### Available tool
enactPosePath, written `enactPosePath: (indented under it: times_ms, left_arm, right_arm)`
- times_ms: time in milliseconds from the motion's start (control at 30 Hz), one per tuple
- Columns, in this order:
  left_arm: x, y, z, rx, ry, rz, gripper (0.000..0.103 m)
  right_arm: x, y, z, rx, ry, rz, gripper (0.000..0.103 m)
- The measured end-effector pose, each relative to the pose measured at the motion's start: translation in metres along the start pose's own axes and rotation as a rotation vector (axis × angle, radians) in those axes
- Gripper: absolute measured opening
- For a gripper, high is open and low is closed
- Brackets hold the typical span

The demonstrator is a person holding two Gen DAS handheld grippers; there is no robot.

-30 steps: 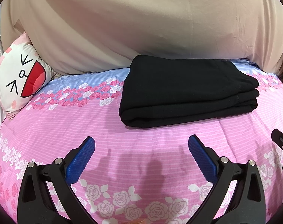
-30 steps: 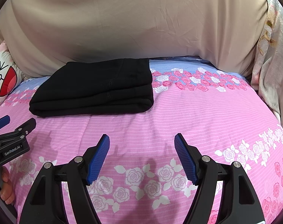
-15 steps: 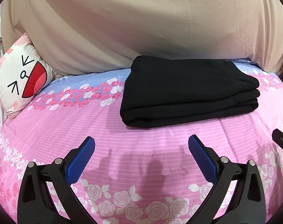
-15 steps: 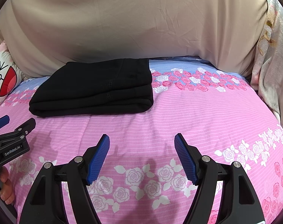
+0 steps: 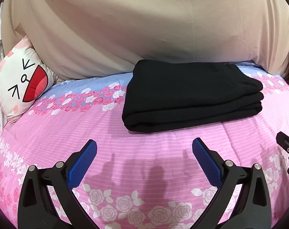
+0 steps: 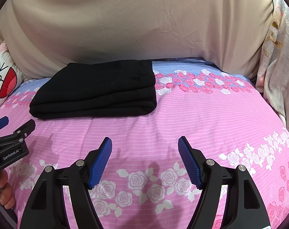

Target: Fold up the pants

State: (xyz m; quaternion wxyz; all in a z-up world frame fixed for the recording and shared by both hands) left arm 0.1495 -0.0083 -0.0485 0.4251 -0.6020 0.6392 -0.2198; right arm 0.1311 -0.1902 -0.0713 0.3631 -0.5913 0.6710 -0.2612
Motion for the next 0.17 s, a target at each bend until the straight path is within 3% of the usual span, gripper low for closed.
enactPosePath:
  times_ms: [167]
  left_arm:
    - [0.0008, 0.0009, 0.0006, 0.002, 0.014, 0.008, 0.098]
  right_arm:
    - [0.0006, -0.0003, 0.0004, -0.001, -0.002, 0.000, 0.070]
Point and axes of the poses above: each gripper's, at about its wrist camera, not at the fingertips, and z roughly the way its jaws point, x to its right, y to its underside, the point moved 3 cm from there along z, roughly the way its jaws point, and after that the axes turned 14 degrees about -y, right-handed, at the moved point
